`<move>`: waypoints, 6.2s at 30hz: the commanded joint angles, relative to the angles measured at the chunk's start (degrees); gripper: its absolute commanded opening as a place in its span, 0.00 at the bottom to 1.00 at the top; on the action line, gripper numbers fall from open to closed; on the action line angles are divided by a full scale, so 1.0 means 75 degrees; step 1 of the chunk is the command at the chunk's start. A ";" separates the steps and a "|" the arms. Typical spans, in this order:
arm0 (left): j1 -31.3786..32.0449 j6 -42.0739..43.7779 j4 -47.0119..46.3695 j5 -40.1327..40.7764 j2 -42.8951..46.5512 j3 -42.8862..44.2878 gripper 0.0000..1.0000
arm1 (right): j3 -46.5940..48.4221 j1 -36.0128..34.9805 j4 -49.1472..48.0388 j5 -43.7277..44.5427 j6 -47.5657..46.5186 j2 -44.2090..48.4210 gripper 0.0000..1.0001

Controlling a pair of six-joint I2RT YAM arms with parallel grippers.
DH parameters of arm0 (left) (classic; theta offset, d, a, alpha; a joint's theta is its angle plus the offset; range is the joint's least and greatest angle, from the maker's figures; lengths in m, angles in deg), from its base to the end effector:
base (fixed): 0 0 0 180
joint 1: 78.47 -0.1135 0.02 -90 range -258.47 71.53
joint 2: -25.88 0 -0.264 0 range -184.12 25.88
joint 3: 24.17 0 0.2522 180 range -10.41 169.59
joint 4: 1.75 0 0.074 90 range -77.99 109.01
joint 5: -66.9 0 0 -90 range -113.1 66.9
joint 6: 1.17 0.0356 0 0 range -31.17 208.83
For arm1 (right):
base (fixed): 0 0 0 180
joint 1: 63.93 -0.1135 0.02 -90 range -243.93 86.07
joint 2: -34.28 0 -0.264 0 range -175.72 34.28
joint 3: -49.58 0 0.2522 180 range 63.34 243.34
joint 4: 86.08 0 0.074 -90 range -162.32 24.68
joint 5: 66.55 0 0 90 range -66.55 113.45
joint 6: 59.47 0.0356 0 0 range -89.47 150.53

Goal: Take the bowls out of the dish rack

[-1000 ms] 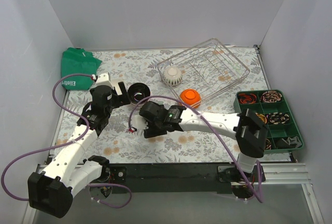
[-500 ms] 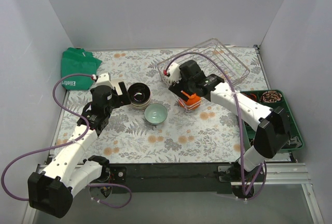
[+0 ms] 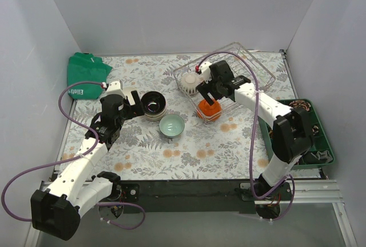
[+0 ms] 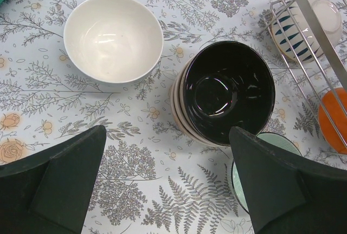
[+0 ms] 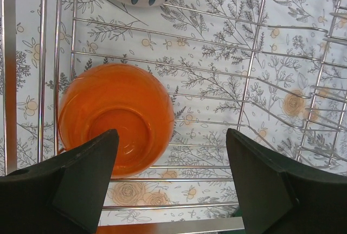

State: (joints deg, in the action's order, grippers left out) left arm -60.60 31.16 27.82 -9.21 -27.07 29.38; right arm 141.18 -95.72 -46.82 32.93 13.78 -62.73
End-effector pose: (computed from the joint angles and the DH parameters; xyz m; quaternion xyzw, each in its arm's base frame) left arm 0.2007 -0.0557 0.2743 -0.3488 0.7832 -0.2264 0.4622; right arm 0.3268 0.1957 0.2750 -0.3490 0.8514 -0.0253 0.3907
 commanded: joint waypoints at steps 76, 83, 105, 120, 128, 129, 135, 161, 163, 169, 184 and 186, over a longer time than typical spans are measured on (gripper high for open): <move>0.0020 0.0096 -0.0104 -0.0153 0.0064 -0.0161 0.98 | -0.0993 -0.0765 -0.3013 0.1596 -0.2957 -0.0671 0.87; 0.0020 0.0096 -0.0104 -0.0165 0.0064 -0.0173 0.98 | -0.0852 -0.0765 -0.3118 0.1608 -0.3671 -0.0904 0.89; 0.0020 0.0131 -0.0104 -0.0282 -0.0042 -0.0184 0.98 | -0.0606 -0.0695 -0.2569 0.1177 -0.4681 -0.1760 0.98; 0.0020 0.0154 -0.0104 -0.0352 -0.0124 -0.0173 0.98 | -0.0571 -0.0332 -0.1923 0.0341 -0.4434 -0.1666 0.97; 0.0020 0.0166 -0.0105 -0.0340 -0.0147 -0.0184 0.98 | -0.0746 -0.0343 -0.2567 0.1138 -0.4680 -0.2006 0.94; 0.0020 0.0166 -0.0105 -0.0352 -0.0147 -0.0173 0.98 | -0.0793 -0.0343 -0.2625 0.1267 -0.4680 -0.2018 0.93; 0.0020 0.0166 -0.0105 -0.0364 -0.0147 -0.0172 0.98 | -0.1051 -0.0378 -0.3024 0.1865 -0.4809 -0.1983 0.88; 0.0020 0.0178 -0.0104 -0.0364 -0.0053 -0.0196 0.98 | -0.1074 -0.0542 -0.2955 0.1350 -0.4223 -0.0940 0.64; 0.0020 0.0178 -0.0093 -0.0364 -0.0053 -0.0184 0.98 | -0.1074 -0.0554 -0.2931 0.1268 -0.4212 -0.0928 0.73; 0.0020 0.0178 -0.0093 -0.0364 -0.0077 -0.0196 0.98 | -0.1063 -0.0566 -0.2943 0.1478 -0.4387 -0.1256 0.81; 0.0020 0.0189 -0.0093 -0.0364 -0.0182 -0.0196 0.98 | -0.0864 -0.0554 -0.3047 0.2028 -0.4821 -0.2346 0.86; 0.0020 0.0189 -0.0093 -0.0364 -0.0206 -0.0196 0.98 | -0.0922 -0.0543 -0.3211 0.2205 -0.4938 -0.2451 0.86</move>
State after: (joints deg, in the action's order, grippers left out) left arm -60.60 31.66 27.80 -11.78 -28.47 28.42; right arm 134.49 -99.96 -72.31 48.14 -22.33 -77.20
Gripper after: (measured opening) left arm 0.982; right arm 0.860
